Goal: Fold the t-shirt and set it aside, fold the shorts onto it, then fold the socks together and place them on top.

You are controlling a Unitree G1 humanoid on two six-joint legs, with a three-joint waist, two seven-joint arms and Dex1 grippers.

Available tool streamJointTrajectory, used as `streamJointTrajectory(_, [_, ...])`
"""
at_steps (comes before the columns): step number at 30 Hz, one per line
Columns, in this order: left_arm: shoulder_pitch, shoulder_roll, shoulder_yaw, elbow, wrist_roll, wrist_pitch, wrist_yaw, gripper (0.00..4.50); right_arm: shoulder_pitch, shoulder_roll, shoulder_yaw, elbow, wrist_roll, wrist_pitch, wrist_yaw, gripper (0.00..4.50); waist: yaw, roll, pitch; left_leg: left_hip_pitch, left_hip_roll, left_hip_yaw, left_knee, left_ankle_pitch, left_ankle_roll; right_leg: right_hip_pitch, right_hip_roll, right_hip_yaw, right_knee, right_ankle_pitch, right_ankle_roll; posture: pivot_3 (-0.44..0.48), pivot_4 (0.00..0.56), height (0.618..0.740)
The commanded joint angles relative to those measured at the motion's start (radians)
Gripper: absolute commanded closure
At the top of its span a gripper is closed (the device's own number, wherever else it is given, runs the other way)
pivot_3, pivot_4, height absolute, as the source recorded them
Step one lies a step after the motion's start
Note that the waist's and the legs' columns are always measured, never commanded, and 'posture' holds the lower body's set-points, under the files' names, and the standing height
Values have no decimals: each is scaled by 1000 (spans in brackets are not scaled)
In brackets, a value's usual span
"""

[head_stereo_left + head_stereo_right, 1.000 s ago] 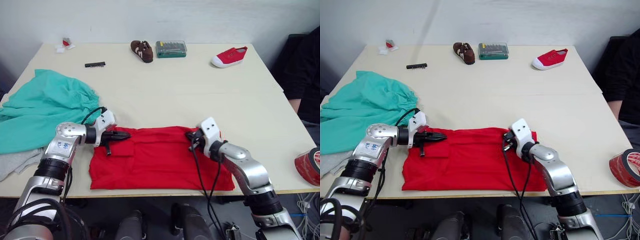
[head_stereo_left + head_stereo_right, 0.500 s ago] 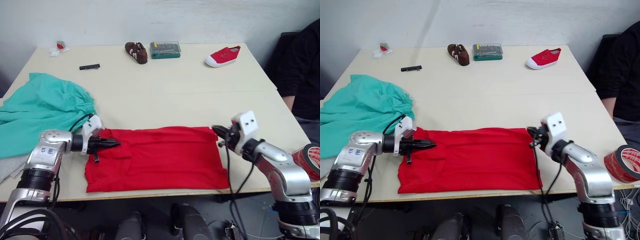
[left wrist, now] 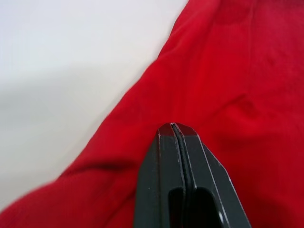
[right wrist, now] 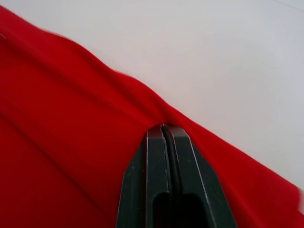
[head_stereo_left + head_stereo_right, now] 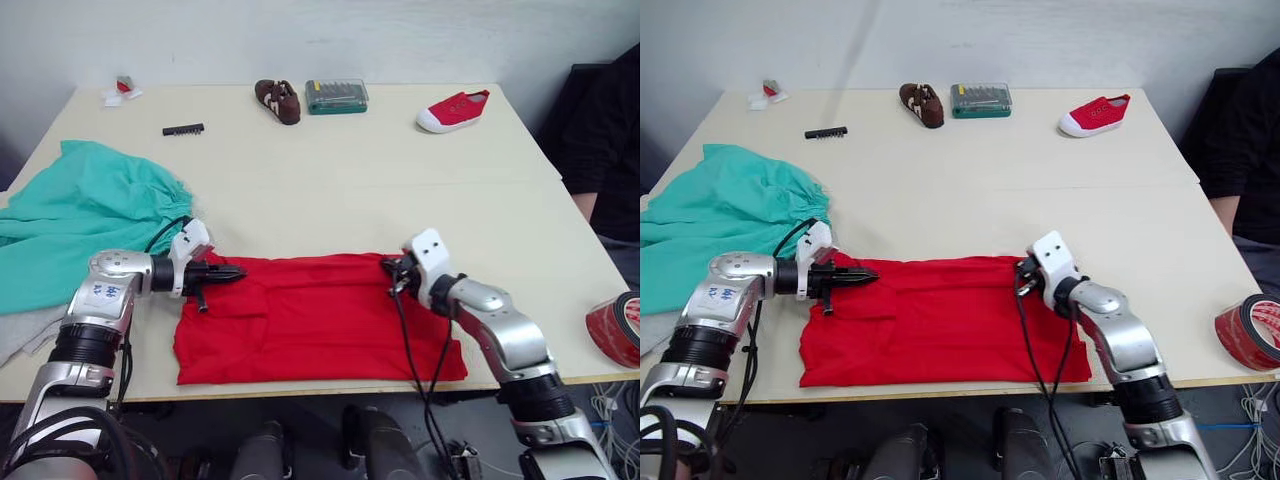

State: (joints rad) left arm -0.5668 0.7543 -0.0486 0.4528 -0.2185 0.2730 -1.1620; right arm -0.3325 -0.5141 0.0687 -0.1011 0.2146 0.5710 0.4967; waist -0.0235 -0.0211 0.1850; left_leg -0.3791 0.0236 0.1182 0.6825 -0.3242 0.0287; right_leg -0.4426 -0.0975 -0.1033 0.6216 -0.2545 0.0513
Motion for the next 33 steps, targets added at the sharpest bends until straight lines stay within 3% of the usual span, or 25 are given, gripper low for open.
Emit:
streamJointTrajectory(1, [44,29,45,-75,-63,73,-50,4500,49,-78,-58,-35,-7,7,40,4471,-1,0,0,1,0,0,0,0,0,0,0,0,0,0,0,0,150,740])
streamJointTrajectory(3, [81,48,90,-250,-204,209,-122,4500,42,-124,-81,-90,36,21,102,4471,-2,0,1,1,1,0,0,-1,0,1,0,0,0,0,0,0,150,740])
streamJointTrajectory(5, [119,76,120,-422,-315,293,-178,4122,5,-197,-87,-136,96,65,215,4500,-3,0,2,1,1,0,0,-1,-1,0,0,1,1,0,0,0,150,740])
streamJointTrajectory(8, [108,85,139,-527,-388,357,-182,3341,-72,-270,-60,-101,114,81,322,3926,-2,1,3,0,1,-1,0,0,-2,-1,0,1,1,0,-1,0,150,740])
streamJointTrajectory(12, [51,65,133,-561,-423,398,-149,2061,-189,-297,12,19,72,40,416,2526,-3,1,3,2,2,0,-1,0,-2,1,3,1,1,-1,-1,0,150,740])
streamJointTrajectory(17, [23,20,105,-591,-407,382,-94,483,-331,-245,116,233,-15,1,452,764,-3,1,3,2,2,1,-1,0,-4,0,3,1,1,-1,-2,0,150,740])
streamJointTrajectory(19, [30,4,93,-603,-388,360,-76,22,-373,-219,152,319,-55,-14,455,752,-3,1,3,2,2,1,-1,0,-4,0,3,1,1,-1,-2,0,150,740])
streamJointTrajectory(25, [50,-9,89,-629,-379,334,-34,22,-417,-188,214,426,-102,-28,532,752,-3,1,3,1,2,1,-1,1,-4,-1,3,1,0,-1,-2,0,150,740])
streamJointTrajectory(33, [96,-4,93,-666,-372,308,8,0,-491,-150,235,572,-134,-33,606,3351,-5,1,3,3,2,1,0,1,-5,0,3,1,2,-1,-2,0,150,740])
